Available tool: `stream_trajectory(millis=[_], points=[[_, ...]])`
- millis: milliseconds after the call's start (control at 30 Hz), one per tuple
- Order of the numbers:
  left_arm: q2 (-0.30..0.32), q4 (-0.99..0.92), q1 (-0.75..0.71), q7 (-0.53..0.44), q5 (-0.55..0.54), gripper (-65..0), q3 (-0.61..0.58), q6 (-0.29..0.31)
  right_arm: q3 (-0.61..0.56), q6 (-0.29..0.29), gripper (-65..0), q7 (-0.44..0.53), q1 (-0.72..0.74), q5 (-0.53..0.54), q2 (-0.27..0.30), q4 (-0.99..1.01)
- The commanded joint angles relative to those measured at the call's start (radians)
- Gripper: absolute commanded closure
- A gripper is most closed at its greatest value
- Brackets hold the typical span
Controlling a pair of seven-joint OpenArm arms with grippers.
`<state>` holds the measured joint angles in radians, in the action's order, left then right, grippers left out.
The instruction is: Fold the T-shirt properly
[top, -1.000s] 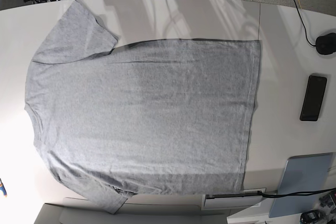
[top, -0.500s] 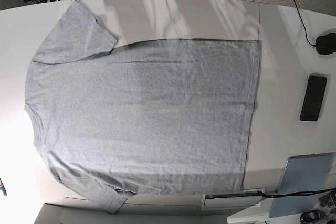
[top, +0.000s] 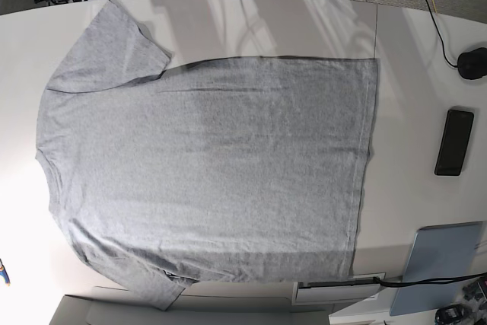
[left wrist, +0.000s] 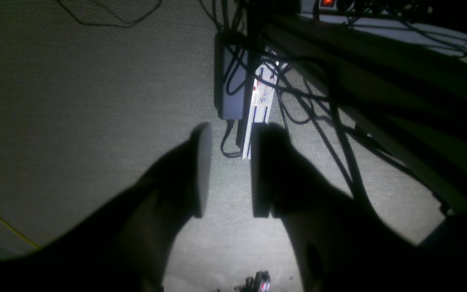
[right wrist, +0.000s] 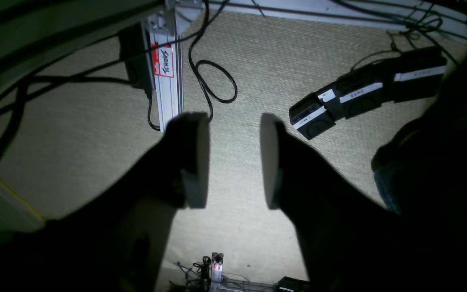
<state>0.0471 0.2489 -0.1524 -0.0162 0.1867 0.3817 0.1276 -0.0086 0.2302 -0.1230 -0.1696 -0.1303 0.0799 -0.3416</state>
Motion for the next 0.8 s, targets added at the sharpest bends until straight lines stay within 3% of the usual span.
stream_trajectory(millis=[0, 167, 300, 367, 467, 567, 767], points=[[0.0, 0.003, -0.006, 0.007, -0.003, -18.5, 0.0, 0.004, 0.001, 0.004, -21.5, 0.0, -0.011, 0.002, 0.003, -0.003], [0.0, 0.007, -0.014, 0.017, -0.003, -18.5, 0.0, 0.005, 0.001, 0.005, -21.5, 0.021, -0.019, 0.002, 0.003, -0.003], [0.001, 0.05, -0.039, 0.032, 0.077, -18.5, 0.0, 0.031, 0.001, 0.005, -21.5, -0.014, -0.02, -0.003, 0.003, -0.003], [0.0, 0.092, -0.065, 0.034, 0.063, -18.5, 0.0, 0.04, 0.001, 0.005, -21.5, -0.017, -0.026, -0.003, 0.006, -0.004], [0.004, 0.177, -0.112, 0.052, 0.063, -18.5, 0.0, 0.121, 0.001, 0.01, -21.5, -0.034, -0.035, -0.022, 0.014, -0.004], [0.006, 0.265, -0.162, 0.063, 0.032, -18.5, 0.0, 0.163, 0.001, 0.009, -21.5, -0.03, -0.049, -0.028, 0.029, -0.006], [0.006, 0.445, -0.259, 0.163, -0.024, -18.5, 0.0, 0.17, 0.001, 0.009, -21.5, -0.041, -0.104, -0.027, 0.069, -0.048]])
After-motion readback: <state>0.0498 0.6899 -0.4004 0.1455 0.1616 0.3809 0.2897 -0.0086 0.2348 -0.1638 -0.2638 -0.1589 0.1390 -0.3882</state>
